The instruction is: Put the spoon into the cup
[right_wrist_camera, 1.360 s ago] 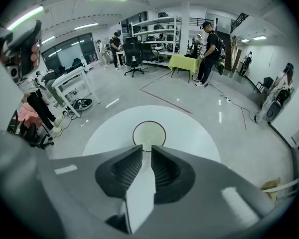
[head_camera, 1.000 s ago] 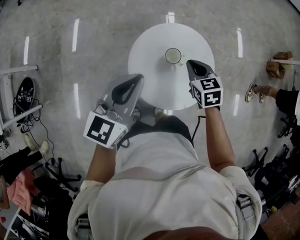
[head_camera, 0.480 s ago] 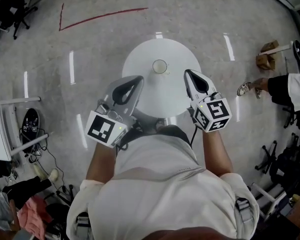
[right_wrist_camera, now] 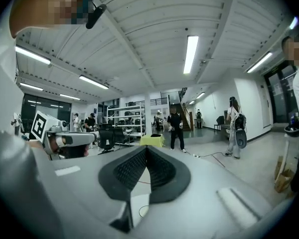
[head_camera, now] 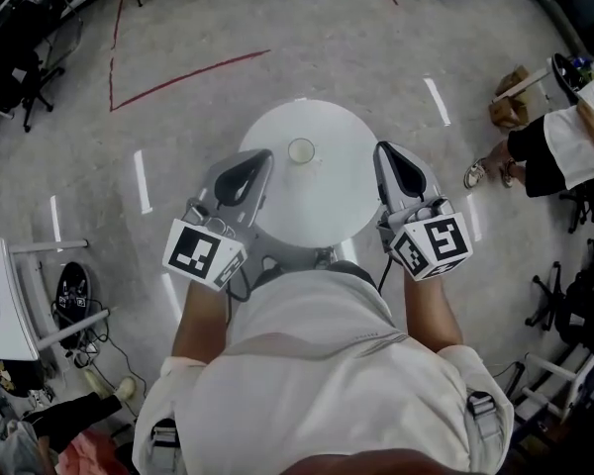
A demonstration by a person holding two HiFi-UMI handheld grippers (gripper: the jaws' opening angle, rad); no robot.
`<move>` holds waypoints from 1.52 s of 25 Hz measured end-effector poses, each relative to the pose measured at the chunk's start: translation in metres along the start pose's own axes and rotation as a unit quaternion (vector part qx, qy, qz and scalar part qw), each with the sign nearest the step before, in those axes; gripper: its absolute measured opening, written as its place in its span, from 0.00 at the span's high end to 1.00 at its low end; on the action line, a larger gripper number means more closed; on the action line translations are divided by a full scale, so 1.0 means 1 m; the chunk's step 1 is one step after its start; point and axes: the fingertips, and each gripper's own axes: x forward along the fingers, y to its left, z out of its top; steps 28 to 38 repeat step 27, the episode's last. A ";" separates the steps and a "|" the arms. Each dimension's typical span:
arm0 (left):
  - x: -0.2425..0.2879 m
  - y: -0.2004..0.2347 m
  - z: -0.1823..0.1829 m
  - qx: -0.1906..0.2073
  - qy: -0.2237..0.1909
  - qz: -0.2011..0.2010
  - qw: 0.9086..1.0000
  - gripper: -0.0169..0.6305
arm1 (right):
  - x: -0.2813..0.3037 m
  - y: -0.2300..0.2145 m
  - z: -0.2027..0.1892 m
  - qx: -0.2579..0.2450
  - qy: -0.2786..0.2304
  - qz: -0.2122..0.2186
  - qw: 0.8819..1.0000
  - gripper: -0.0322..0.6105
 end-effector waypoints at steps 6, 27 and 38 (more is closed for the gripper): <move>0.011 -0.015 0.011 0.010 -0.003 -0.016 1.000 0.97 | -0.017 -0.008 0.017 -0.012 -0.017 -0.013 1.000 0.94; 0.016 -0.033 0.019 0.019 -0.009 -0.026 0.999 0.97 | -0.026 -0.011 0.018 -0.023 -0.008 -0.005 1.000 0.94; 0.016 -0.033 0.019 0.019 -0.009 -0.026 0.999 0.97 | -0.026 -0.011 0.018 -0.023 -0.008 -0.005 1.000 0.94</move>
